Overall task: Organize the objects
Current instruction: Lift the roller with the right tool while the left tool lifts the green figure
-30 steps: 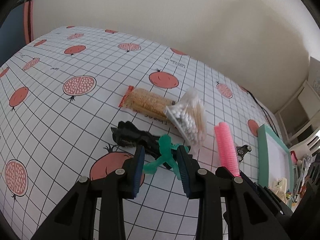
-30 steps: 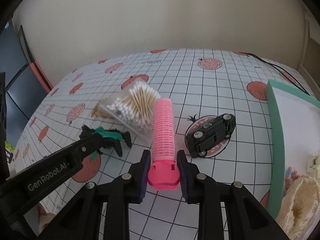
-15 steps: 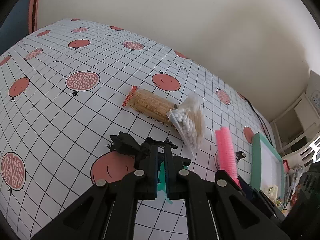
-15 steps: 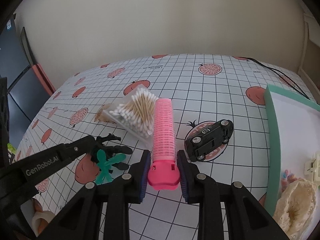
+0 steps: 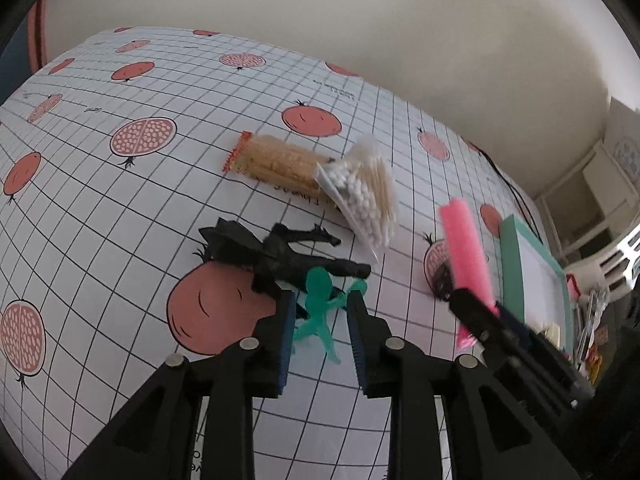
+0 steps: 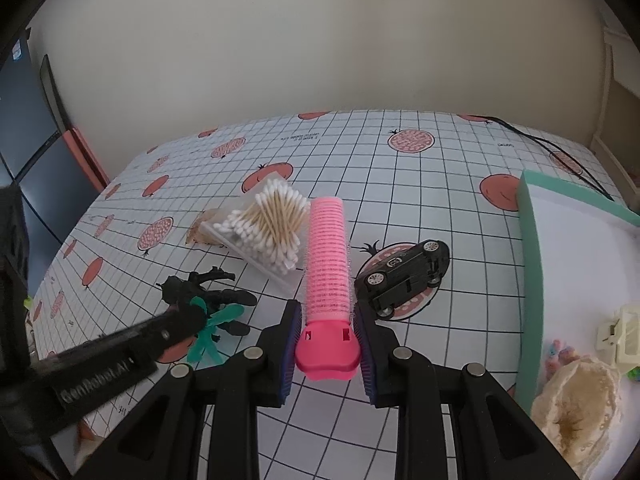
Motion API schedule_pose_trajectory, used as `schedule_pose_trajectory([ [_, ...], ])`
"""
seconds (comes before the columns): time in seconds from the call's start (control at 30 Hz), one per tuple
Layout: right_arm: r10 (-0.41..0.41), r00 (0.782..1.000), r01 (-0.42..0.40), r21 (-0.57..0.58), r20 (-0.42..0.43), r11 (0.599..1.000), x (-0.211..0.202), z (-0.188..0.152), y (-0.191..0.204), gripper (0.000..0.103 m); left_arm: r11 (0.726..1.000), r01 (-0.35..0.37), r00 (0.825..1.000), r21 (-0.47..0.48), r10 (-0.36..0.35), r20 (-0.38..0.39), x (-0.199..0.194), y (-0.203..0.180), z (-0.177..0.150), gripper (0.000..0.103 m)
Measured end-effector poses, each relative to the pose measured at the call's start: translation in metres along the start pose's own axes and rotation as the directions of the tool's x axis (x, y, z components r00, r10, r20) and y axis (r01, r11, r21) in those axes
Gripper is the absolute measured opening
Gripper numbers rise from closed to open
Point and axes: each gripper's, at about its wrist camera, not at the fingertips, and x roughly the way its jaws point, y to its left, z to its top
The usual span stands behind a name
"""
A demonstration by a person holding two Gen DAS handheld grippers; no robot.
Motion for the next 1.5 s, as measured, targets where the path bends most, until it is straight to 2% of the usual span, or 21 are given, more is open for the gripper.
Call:
schedule_pose_trajectory([
  [0.13,0.006,1.0,-0.006,0.007,0.022,1.0,-0.008,0.003,-0.003,0.029,0.999,-0.03,0.999,0.035,0.031,-0.013,0.004,-0.005,-0.004,0.036],
  [0.3,0.014,0.998,-0.015,0.016,0.054,1.0,-0.019,0.007,-0.009,0.029,0.993,-0.072,0.997,0.089,0.074,-0.029,0.01,-0.011,-0.008,0.036],
  [0.57,0.009,0.998,-0.01,0.012,0.055,1.0,-0.023,0.008,-0.015,0.029,0.974,-0.136,0.99,0.181,0.142,-0.019,0.016,-0.023,-0.012,0.036],
  [0.87,0.01,0.999,-0.01,-0.004,0.047,1.0,-0.022,0.006,-0.013,0.029,0.971,-0.14,0.988,0.194,0.149,-0.029,0.016,-0.025,-0.014,0.037],
  [0.93,0.01,0.999,-0.009,-0.007,0.045,1.0,-0.022,0.006,-0.013,0.029,0.98,-0.109,0.992,0.166,0.117,-0.04,0.015,-0.022,-0.013,0.04],
  [1.0,0.012,0.999,-0.011,-0.007,0.044,1.0,-0.022,0.006,-0.013,0.029,0.985,-0.099,0.993,0.143,0.107,-0.051,0.015,-0.019,-0.013,0.055],
  [1.03,0.01,0.999,-0.01,-0.007,0.045,1.0,-0.022,0.006,-0.013,0.029,0.985,-0.098,0.993,0.144,0.107,-0.055,0.015,-0.019,-0.013,0.056],
  [1.23,0.012,0.999,-0.012,-0.009,0.042,1.0,-0.022,0.005,-0.014,0.029,0.972,-0.128,0.985,0.195,0.148,-0.09,0.022,-0.027,-0.018,0.056],
  [1.43,0.012,0.999,-0.012,-0.01,0.04,1.0,-0.022,0.005,-0.014,0.029,0.955,-0.168,0.977,0.243,0.194,-0.087,0.023,-0.032,-0.02,0.055],
  [1.5,0.012,0.999,-0.012,-0.011,0.039,1.0,-0.022,0.005,-0.014,0.029,0.951,-0.187,0.973,0.247,0.214,-0.085,0.022,-0.031,-0.019,0.045],
])
